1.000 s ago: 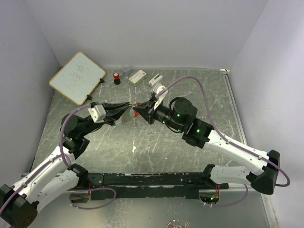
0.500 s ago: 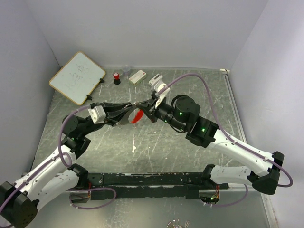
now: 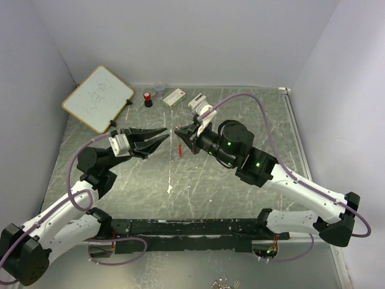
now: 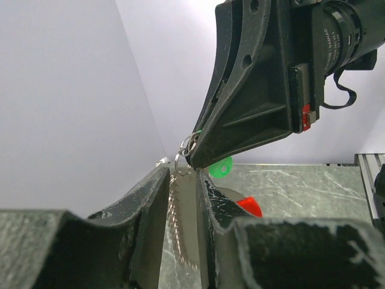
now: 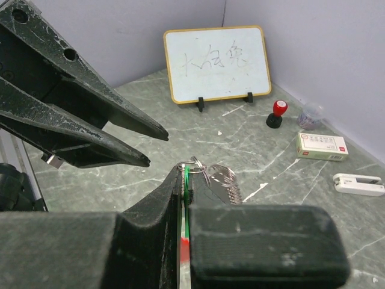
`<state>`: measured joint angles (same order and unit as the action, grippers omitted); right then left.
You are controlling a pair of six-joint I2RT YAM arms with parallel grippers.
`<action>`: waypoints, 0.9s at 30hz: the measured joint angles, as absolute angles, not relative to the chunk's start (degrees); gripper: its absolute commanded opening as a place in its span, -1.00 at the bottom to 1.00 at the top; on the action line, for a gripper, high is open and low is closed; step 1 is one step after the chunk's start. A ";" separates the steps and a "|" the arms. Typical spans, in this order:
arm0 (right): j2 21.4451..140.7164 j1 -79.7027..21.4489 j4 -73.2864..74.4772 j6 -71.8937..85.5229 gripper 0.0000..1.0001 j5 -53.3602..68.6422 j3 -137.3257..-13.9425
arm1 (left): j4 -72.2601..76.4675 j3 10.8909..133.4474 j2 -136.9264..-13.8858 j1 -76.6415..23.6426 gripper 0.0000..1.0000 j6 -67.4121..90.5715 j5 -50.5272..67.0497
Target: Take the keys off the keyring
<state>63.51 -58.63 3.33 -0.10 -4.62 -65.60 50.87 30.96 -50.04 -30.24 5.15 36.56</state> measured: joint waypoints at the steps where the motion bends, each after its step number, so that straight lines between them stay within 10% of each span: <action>1: 63.51 -58.63 3.33 -0.10 -1.00 -4.62 -65.60 | 51.22 30.96 -50.06 -30.24 -0.48 5.21 36.53; 27: 62.81 -58.96 3.36 -0.73 -1.00 -4.93 -65.60 | 55.46 30.96 -53.36 -30.22 -0.44 6.94 36.77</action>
